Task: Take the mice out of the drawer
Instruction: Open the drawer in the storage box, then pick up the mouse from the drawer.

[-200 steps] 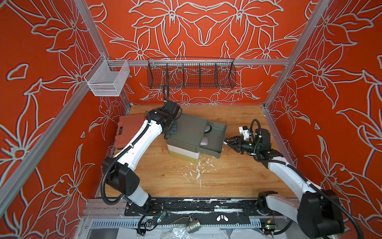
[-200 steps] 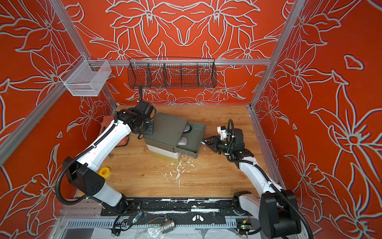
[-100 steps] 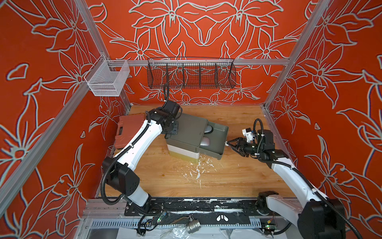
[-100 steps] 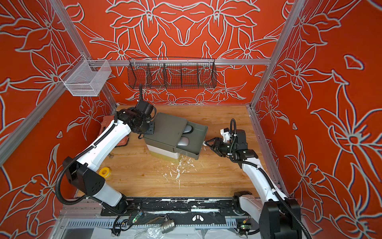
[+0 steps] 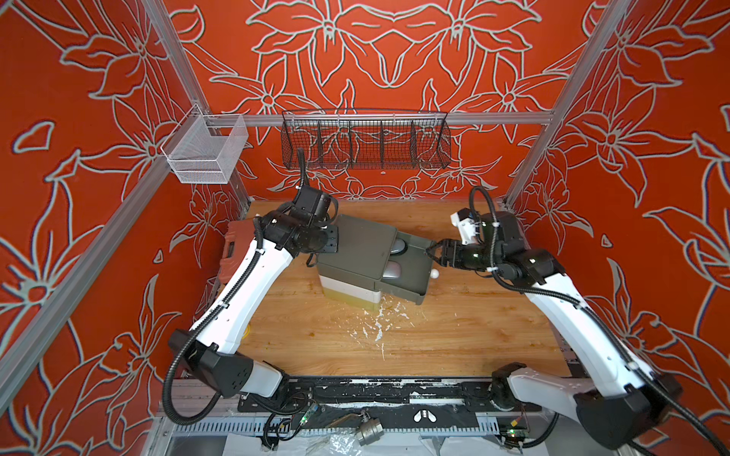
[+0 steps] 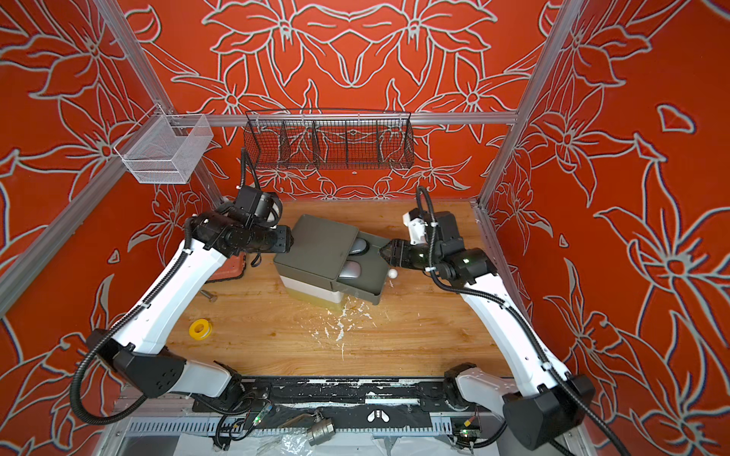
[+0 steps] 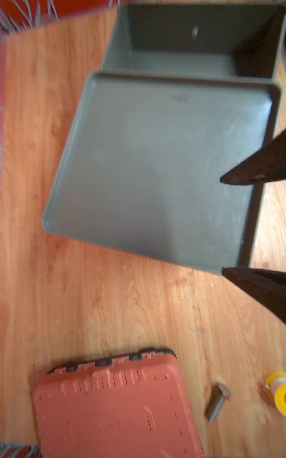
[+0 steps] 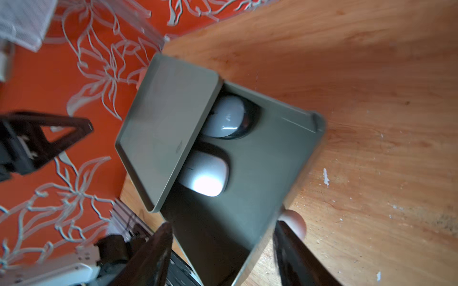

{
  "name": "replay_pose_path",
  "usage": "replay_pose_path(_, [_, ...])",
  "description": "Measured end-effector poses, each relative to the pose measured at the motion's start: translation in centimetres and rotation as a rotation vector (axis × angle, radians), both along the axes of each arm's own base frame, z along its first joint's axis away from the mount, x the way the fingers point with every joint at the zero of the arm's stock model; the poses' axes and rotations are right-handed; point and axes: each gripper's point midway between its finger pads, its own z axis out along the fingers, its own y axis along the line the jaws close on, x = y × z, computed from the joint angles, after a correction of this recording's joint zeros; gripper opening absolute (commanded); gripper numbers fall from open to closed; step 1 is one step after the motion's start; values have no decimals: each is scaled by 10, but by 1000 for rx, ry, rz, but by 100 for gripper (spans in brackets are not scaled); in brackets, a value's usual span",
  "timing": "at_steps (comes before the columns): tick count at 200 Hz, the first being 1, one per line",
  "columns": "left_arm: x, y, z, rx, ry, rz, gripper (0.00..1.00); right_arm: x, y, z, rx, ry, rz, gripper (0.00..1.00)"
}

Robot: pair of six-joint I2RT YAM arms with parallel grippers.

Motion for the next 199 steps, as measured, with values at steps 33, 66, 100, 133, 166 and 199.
replay_pose_path(33, [-7,-16,-4,-86,12,-24,52,2,33,-22,-153,4,187,70])
replay_pose_path(66, [-8,-24,-18,-130,51,-25,52,-14,51,-45,-249,7,340,74])
replay_pose_path(100, [-6,-28,-23,-153,60,-20,52,-20,67,-58,-313,-5,445,78])
replay_pose_path(133, [-3,-29,-25,-159,61,-12,52,-15,73,-69,-360,-10,500,81])
replay_pose_path(166, [-2,-28,-28,-155,64,-2,51,-13,79,-73,-385,-11,545,83])
replay_pose_path(199, [1,-27,-32,-146,69,7,51,-13,84,-81,-406,-5,575,85])
